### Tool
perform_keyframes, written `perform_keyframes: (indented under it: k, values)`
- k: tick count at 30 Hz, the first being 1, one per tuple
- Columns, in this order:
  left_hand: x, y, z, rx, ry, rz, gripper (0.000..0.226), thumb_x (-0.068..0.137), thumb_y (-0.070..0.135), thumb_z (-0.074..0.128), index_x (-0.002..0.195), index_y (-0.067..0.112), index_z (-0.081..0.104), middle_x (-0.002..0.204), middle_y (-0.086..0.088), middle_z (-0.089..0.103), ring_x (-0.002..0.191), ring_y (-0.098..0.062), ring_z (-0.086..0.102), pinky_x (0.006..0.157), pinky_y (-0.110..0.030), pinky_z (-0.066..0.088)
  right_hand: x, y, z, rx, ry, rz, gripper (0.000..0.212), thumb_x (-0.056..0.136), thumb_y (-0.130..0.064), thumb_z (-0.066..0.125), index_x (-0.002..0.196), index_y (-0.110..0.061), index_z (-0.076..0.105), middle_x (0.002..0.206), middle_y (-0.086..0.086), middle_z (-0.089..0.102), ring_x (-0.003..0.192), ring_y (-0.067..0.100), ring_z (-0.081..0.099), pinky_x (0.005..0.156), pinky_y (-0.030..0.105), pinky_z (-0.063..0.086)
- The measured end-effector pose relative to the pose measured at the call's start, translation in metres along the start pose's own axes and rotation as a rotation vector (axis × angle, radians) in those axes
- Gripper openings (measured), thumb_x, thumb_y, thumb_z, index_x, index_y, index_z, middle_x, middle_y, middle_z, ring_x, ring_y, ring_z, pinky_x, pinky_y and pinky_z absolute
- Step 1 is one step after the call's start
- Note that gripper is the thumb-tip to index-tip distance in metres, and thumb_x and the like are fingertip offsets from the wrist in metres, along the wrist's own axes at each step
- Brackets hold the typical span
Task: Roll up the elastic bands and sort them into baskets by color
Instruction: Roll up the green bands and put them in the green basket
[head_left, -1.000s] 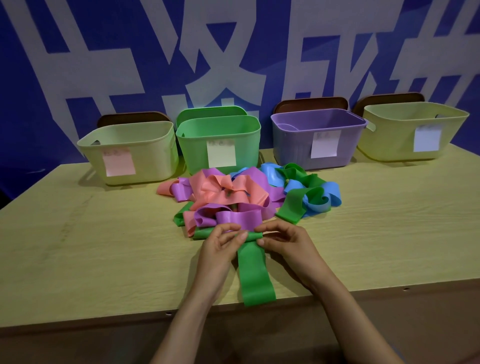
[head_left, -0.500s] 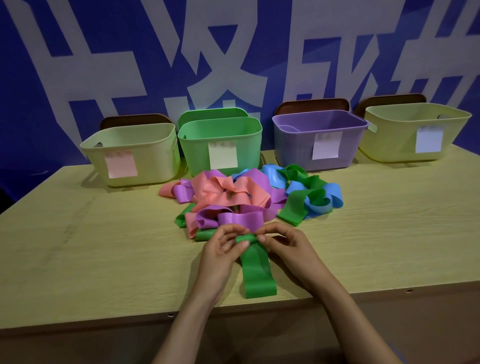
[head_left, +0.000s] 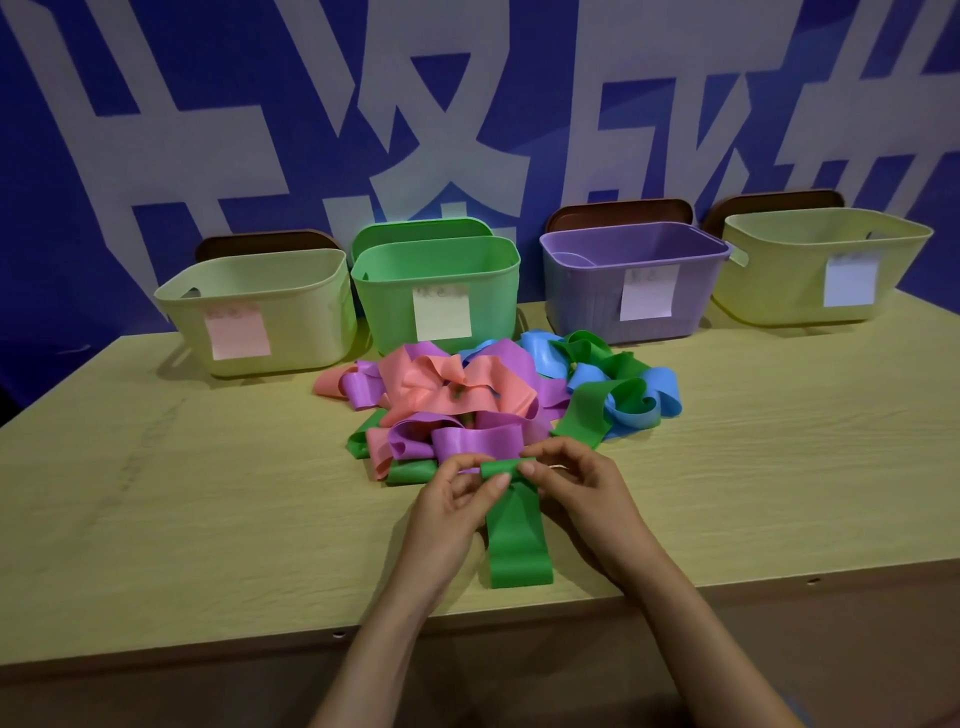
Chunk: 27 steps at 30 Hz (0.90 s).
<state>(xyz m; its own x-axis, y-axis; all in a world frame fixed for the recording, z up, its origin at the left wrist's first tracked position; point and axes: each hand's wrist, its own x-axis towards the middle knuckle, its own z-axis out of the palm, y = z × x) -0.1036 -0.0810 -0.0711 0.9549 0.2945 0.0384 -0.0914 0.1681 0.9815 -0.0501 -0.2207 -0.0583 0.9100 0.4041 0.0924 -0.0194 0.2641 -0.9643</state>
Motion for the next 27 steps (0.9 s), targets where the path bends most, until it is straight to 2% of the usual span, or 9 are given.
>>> perform_keyframes:
  k: [3, 6, 8, 10, 13, 17, 21, 24, 27]
  values:
    - [-0.0004, 0.0012, 0.0002, -0.007, 0.006, -0.009, 0.02, 0.085, 0.005, 0.064, 0.103, 0.011, 0.06, 0.095, -0.01, 0.072, 0.091, -0.021, 0.069, 0.077, -0.03, 0.055, -0.0002, -0.0006, -0.0016, 0.021, 0.016, 0.015, 0.013, 0.081, 0.005, 0.066, 0.089, -0.004, 0.065, 0.08, 0.015, 0.067, 0.077, 0.022, 0.061, 0.068, 0.028, 0.051]
    - [-0.0004, 0.0022, -0.0018, -0.031, 0.015, -0.022, 0.018, 0.085, 0.007, 0.063, 0.102, 0.01, 0.06, 0.095, -0.009, 0.073, 0.089, -0.021, 0.069, 0.078, -0.032, 0.054, -0.0006, -0.0018, -0.0017, 0.007, -0.005, 0.013, 0.018, 0.078, 0.011, 0.067, 0.088, -0.004, 0.066, 0.084, 0.018, 0.066, 0.079, 0.024, 0.061, 0.071, 0.031, 0.05]
    - [-0.0007, 0.003, -0.0022, -0.03, 0.017, -0.026, 0.014, 0.087, 0.01, 0.062, 0.101, 0.01, 0.061, 0.095, -0.007, 0.073, 0.088, -0.02, 0.069, 0.078, -0.033, 0.053, -0.0005, -0.0021, -0.0017, -0.034, -0.021, -0.018, 0.019, 0.075, 0.015, 0.066, 0.086, -0.001, 0.066, 0.085, 0.013, 0.066, 0.078, 0.018, 0.062, 0.071, 0.029, 0.052]
    - [-0.0004, 0.0027, -0.0023, -0.047, 0.024, -0.024, 0.012, 0.087, 0.009, 0.061, 0.1, 0.01, 0.062, 0.093, -0.005, 0.074, 0.087, -0.017, 0.069, 0.076, -0.028, 0.054, -0.0002, -0.0018, -0.0014, -0.066, -0.03, -0.047, 0.02, 0.073, 0.018, 0.066, 0.085, 0.002, 0.065, 0.086, 0.006, 0.067, 0.078, 0.009, 0.065, 0.07, 0.02, 0.053]
    - [0.0003, 0.0015, -0.003, -0.084, 0.033, -0.004, 0.015, 0.084, 0.0, 0.062, 0.097, 0.009, 0.062, 0.09, -0.003, 0.073, 0.086, -0.014, 0.068, 0.072, -0.022, 0.054, 0.0001, 0.0003, -0.0024, -0.09, -0.045, -0.06, 0.023, 0.071, 0.021, 0.065, 0.086, 0.004, 0.064, 0.092, 0.004, 0.066, 0.082, 0.004, 0.066, 0.072, 0.017, 0.051]
    - [-0.0006, 0.0001, -0.006, -0.086, 0.029, 0.027, 0.024, 0.081, -0.008, 0.062, 0.098, 0.009, 0.059, 0.095, -0.006, 0.07, 0.092, -0.015, 0.067, 0.079, -0.023, 0.052, 0.0017, 0.0036, -0.0042, -0.115, -0.042, -0.046, 0.03, 0.078, 0.005, 0.069, 0.107, -0.004, 0.064, 0.101, 0.007, 0.066, 0.083, 0.01, 0.064, 0.073, 0.02, 0.052]
    - [-0.0004, -0.0005, -0.0063, -0.097, 0.024, 0.046, 0.028, 0.079, -0.011, 0.063, 0.098, 0.009, 0.058, 0.1, -0.01, 0.069, 0.096, -0.016, 0.066, 0.079, -0.023, 0.053, 0.0032, 0.0064, -0.0009, -0.172, -0.023, -0.047, 0.014, 0.086, -0.008, 0.065, 0.095, 0.003, 0.064, 0.084, 0.007, 0.064, 0.074, 0.01, 0.059, 0.065, 0.019, 0.048]
    - [0.0008, -0.0002, -0.0058, -0.116, 0.016, 0.048, 0.03, 0.078, -0.012, 0.063, 0.099, 0.008, 0.057, 0.1, -0.01, 0.069, 0.095, -0.016, 0.067, 0.079, -0.023, 0.053, 0.003, 0.0052, -0.001, -0.136, -0.023, -0.04, 0.013, 0.085, -0.003, 0.065, 0.09, 0.008, 0.062, 0.077, 0.006, 0.061, 0.068, 0.008, 0.056, 0.061, 0.017, 0.046]
    - [0.0013, -0.0003, -0.0045, -0.092, 0.036, 0.047, 0.029, 0.077, -0.008, 0.067, 0.099, 0.01, 0.058, 0.097, -0.007, 0.069, 0.089, -0.011, 0.068, 0.075, -0.021, 0.053, 0.0027, 0.0038, -0.0014, -0.071, -0.008, -0.008, 0.009, 0.082, 0.002, 0.067, 0.09, 0.002, 0.063, 0.075, 0.004, 0.063, 0.069, 0.01, 0.059, 0.064, 0.021, 0.049]
